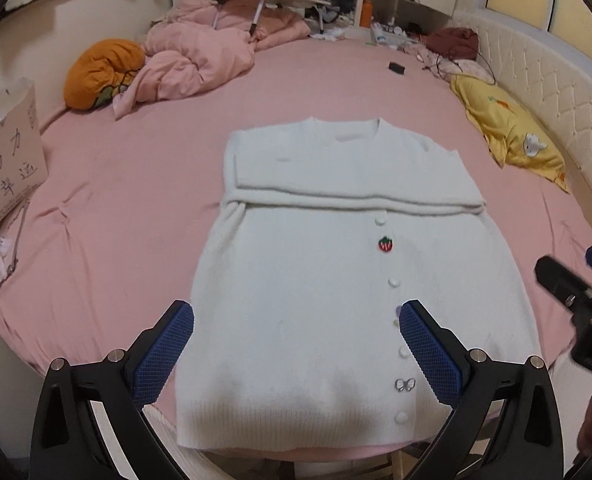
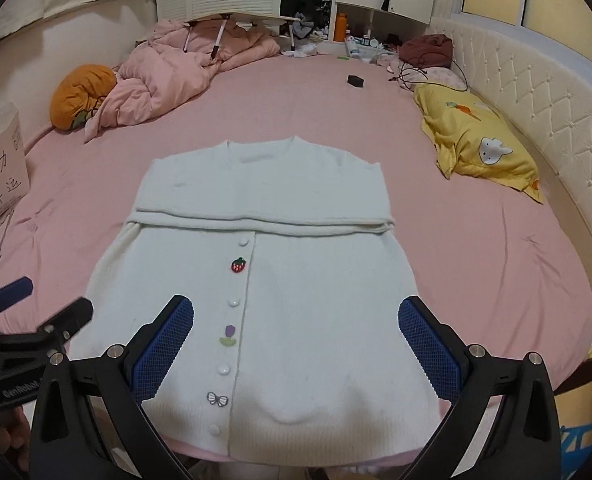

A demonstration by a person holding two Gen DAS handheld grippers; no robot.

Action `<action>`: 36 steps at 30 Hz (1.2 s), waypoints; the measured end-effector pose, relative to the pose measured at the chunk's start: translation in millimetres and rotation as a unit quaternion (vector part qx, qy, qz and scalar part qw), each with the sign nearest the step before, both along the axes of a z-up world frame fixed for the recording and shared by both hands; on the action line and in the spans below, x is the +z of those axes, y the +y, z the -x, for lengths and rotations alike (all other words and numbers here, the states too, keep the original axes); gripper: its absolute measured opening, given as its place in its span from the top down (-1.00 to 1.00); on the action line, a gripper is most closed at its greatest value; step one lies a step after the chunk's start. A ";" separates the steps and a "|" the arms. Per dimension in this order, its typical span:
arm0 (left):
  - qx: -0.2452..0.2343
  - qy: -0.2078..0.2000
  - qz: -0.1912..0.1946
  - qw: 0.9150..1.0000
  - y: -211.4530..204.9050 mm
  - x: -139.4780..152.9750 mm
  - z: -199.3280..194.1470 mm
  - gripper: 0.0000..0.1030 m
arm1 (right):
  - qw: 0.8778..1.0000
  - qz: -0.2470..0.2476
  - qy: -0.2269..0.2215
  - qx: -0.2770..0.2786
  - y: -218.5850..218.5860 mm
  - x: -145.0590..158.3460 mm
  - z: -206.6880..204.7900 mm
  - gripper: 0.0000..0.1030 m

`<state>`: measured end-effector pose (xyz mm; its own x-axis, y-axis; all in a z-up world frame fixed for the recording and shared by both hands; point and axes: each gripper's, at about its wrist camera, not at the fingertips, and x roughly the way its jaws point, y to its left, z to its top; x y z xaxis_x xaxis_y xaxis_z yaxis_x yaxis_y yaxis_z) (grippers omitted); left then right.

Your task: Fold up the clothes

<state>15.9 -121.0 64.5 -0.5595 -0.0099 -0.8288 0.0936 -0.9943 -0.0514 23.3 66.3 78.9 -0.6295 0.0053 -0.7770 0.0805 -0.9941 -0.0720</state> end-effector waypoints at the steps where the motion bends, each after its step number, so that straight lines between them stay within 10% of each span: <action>1: 0.002 -0.004 -0.002 1.000 -0.6 -2.7 0.1 -1.00 | 1.000 -0.001 0.001 0.000 0.5 -0.4 -0.9 -0.99; 27: -0.004 -0.106 -0.113 0.988 -11.2 -134.5 15.4 -1.00 | 0.993 -0.052 -0.020 0.101 -43.0 -22.5 48.6 -0.99; 36: -0.009 -0.125 -0.083 0.989 -0.7 -156.9 17.7 -1.00 | 0.957 -0.012 -0.064 0.282 -115.5 -66.4 187.2 -0.99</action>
